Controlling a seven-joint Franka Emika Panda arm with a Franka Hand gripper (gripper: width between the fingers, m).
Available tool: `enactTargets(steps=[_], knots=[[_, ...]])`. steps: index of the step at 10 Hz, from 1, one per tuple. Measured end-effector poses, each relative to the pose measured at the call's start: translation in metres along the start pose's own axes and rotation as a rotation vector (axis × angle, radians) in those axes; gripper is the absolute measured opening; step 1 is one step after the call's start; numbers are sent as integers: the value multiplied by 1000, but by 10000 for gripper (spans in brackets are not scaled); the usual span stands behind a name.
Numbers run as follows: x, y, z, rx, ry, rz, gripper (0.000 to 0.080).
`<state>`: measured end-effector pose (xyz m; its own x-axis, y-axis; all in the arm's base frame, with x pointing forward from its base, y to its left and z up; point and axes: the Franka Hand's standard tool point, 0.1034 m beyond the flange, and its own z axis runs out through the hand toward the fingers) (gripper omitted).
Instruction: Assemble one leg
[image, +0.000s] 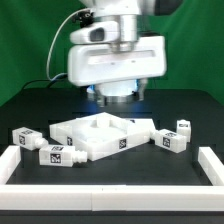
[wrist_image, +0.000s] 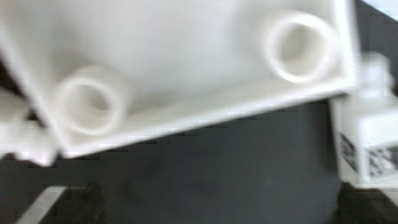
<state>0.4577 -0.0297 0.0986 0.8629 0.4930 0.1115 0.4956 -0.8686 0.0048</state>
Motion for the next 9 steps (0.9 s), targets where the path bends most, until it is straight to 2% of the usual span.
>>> enactTargets(steps=[1,2,3,4,7,8,9], knots=[[-9,16,3,-4,-1,-118,649],[-17,40,5,-5,10,-183,649],[-21,50,11,0,6,-143,649],[-18,44,10,1,6,-145,649],[-22,47,14,6,-1,-156,649],[-31,59,28,16,-16,-196,649],[-35,78,40,19,-27,-185,649]])
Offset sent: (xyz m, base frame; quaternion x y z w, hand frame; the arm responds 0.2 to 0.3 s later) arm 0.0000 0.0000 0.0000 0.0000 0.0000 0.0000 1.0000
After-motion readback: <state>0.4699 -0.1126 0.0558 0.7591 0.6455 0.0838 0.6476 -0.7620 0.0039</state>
